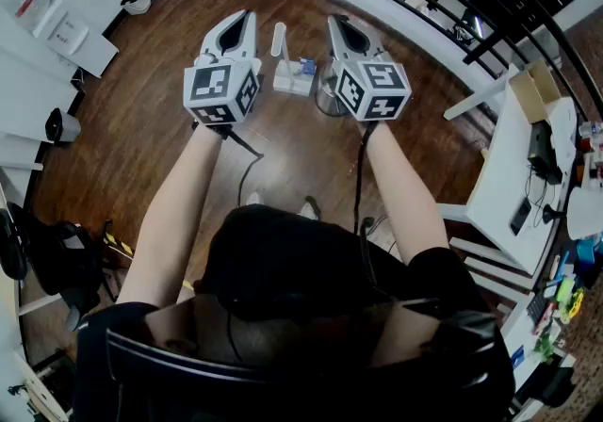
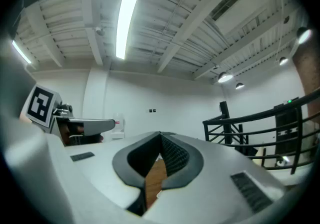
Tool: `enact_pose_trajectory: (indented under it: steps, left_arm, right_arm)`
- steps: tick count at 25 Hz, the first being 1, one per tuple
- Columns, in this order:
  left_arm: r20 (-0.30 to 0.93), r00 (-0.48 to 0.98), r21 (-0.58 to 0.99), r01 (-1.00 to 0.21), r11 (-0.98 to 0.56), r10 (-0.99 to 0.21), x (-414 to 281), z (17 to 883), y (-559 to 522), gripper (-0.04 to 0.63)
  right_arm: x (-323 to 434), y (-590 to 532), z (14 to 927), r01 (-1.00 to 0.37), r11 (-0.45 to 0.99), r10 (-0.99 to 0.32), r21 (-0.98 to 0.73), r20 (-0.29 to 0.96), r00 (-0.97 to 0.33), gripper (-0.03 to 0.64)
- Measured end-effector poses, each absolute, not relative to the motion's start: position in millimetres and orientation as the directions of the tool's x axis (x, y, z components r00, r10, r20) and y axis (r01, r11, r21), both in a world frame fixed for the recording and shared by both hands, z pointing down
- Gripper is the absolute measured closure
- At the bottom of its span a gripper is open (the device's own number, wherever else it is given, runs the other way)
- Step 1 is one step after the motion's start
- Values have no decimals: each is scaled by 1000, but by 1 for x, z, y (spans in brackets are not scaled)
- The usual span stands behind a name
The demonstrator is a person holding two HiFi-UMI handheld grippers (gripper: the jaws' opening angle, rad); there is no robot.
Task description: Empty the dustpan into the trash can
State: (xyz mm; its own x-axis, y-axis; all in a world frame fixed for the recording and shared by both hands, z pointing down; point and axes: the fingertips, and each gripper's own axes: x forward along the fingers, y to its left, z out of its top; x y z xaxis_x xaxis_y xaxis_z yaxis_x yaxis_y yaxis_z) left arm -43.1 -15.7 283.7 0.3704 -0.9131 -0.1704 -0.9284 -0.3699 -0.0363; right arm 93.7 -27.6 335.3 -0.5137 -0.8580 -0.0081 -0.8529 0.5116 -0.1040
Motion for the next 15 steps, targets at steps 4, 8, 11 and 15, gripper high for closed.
enact_pose_trajectory:
  steps: [4,8,11,15]
  left_arm:
    - [-168,385,-51,-923,-382,-907,-34,285,-17,591]
    - [-177,410,-65,-912,-405,-895,-30,285,-21,591]
    - [-183,434,-63,-901,-430,-882,-30,289,-29,591]
    - [-187,466,-62,-884,-463,-865,-38,298,-54,591]
  right_arm:
    - [98,-30,344,-820,555,-828,-136,-2,-560,611]
    - [92,-40,357,-808,571,-813,-147,34,-581,611]
    - [81,-52,367,-799,585,-800,-137,61,-597,611]
    - [64,-79,381,-801,587,-795,-120,103,-598,611]
